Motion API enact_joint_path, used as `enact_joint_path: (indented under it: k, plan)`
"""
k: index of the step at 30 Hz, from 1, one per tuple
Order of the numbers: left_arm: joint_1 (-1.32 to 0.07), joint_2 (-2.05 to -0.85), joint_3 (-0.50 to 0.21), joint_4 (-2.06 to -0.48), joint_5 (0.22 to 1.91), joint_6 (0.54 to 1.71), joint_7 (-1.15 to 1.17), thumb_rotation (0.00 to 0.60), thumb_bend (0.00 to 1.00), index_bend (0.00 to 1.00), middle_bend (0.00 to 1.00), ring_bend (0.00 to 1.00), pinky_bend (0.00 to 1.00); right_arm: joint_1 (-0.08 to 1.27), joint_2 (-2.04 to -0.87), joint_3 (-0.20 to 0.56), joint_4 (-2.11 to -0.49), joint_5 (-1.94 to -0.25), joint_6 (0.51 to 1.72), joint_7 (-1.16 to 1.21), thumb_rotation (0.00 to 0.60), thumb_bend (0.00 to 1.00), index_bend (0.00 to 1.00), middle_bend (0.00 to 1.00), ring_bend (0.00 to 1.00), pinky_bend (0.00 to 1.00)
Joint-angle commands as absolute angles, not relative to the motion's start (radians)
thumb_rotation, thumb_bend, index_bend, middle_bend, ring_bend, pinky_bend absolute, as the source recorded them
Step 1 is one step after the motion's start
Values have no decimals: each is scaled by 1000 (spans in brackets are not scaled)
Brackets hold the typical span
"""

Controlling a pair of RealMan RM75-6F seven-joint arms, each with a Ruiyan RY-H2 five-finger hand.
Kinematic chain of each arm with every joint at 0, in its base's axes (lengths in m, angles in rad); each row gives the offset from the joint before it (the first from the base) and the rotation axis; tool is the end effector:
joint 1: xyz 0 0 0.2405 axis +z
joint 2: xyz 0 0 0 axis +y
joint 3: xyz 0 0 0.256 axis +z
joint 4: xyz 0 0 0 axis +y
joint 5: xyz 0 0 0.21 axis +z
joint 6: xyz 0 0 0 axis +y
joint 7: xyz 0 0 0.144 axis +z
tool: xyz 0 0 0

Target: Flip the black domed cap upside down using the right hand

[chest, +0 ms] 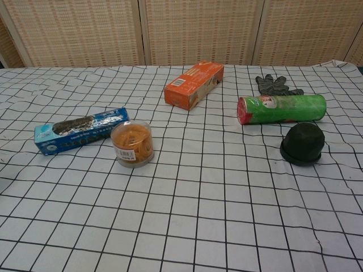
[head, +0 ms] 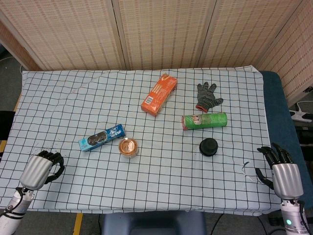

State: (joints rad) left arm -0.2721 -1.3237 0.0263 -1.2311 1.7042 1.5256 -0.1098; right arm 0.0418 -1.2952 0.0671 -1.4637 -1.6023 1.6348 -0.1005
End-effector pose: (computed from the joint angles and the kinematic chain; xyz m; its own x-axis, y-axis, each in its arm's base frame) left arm -0.3033 0.2268 0.1087 0.4695 -0.0432 0.8819 0.8141 -0.3654 -0.4514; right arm -0.3076 -0.1697 0.1319 0.4542 0.1512 0.8780 -0.8838 -0.0480 0.4655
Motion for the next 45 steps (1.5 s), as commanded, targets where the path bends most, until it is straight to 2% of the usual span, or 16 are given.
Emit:
enact_joint_path:
  k: [1,7,14,20,24,25,34,45]
  plan:
    - [-272,-1323,27,-1233,1706,1527,-107,600,592,334,526,563,518,43,-1293,65,-1466,-1599,1627,-105,600,182,252,241,110,217]
    - [-271,-1321,28,-1232,1706,1526,-106,600,591,337,526,562,518,48,-1291,67,-1470,-1579,1600,-125,600,182,231,238,109,217]
    - [-278,-1325,23,-1228,1698,1512,-114,600,592,338,527,563,518,74,-1286,59,-1462,-1543,1509,-119,600,116,95,181,73,215]
    - [-277,-1321,25,-1236,1690,1500,-112,600,591,339,527,562,519,92,-1288,59,-1457,-1512,1450,-113,600,114,82,181,69,215]
    - [-273,-1315,27,-1243,1700,1516,-114,600,591,338,528,563,520,130,-1299,68,-1459,-1462,1353,-92,600,115,53,181,59,215]
    - [-273,-1311,31,-1242,1701,1512,-123,600,590,339,528,563,520,162,-1302,85,-1471,-1443,1308,-105,600,114,53,181,58,215]
    - [-275,-1305,30,-1239,1703,1515,-149,600,590,341,528,563,521,279,-1366,166,-1461,-1288,1146,-208,600,114,53,181,58,214]
    - [-275,-1303,31,-1238,1704,1516,-158,600,590,342,528,562,522,359,-1386,179,-1486,-1212,1031,-207,600,114,53,181,58,214]
